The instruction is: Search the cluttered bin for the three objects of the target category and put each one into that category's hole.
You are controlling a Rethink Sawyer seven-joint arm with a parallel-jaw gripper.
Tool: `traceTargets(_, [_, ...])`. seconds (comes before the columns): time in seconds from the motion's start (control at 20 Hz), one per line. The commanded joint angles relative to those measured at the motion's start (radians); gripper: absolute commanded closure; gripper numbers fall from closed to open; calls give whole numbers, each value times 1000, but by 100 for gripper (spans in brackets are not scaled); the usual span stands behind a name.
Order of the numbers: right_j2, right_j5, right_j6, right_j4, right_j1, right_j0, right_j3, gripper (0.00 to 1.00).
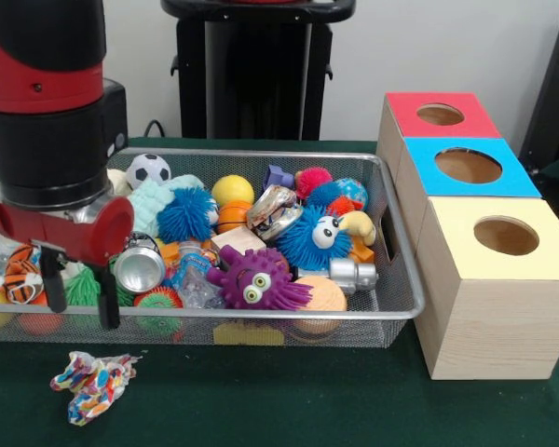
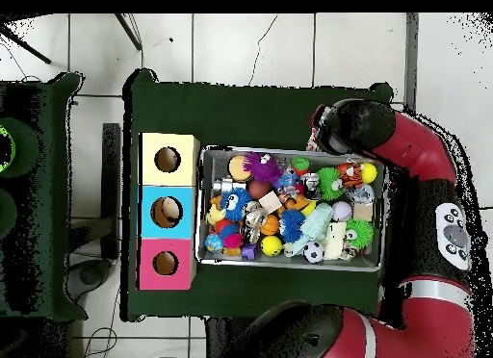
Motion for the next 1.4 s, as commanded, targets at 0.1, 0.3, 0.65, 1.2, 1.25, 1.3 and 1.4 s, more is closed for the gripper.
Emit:
traceTargets(0.1, [26, 12, 62, -12, -66, 12, 55, 0])
traceTargets(0.3, [30, 70, 35, -23, 16, 7, -65, 0])
traceTargets(0.65, [36, 107, -14, -49, 109, -2, -143, 0])
traceTargets(1.2, [73, -173, 49, -45, 81, -17, 32, 0])
traceTargets(1.25, [77, -189, 60, -40, 85, -16, 42, 0])
traceTargets(1.3, [79, -202, 71, -36, 85, -13, 53, 0])
traceTargets(1.4, [76, -210, 88, -27, 75, -6, 73, 0])
